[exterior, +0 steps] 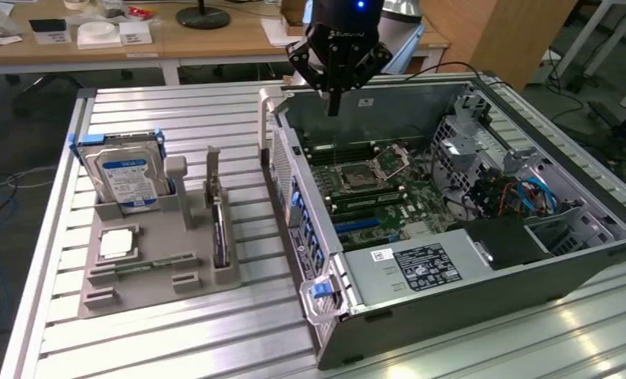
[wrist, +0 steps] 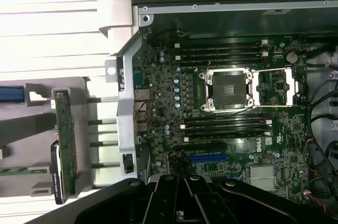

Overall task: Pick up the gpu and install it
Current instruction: 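Reach for the gpu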

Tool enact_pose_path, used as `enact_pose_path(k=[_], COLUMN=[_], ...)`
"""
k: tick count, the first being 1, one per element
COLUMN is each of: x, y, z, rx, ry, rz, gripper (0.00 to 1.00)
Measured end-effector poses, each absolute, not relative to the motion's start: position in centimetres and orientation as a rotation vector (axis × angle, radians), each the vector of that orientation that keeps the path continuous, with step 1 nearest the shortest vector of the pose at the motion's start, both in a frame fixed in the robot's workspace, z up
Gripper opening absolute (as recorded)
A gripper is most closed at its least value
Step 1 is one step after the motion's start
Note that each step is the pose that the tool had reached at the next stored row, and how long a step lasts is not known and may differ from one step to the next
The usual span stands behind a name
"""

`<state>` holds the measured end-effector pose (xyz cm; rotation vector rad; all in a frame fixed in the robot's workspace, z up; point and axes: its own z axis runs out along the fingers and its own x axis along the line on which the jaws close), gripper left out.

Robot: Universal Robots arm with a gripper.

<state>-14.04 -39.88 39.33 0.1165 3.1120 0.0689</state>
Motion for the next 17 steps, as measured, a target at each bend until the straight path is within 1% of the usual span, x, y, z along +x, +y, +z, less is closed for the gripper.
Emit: enact_pose_path(k=[17], x=[-15.5], y=[-39.9], z=[39.3], rx=[0.116], ry=[3.111], rz=[0.069], gripper=[0.11])
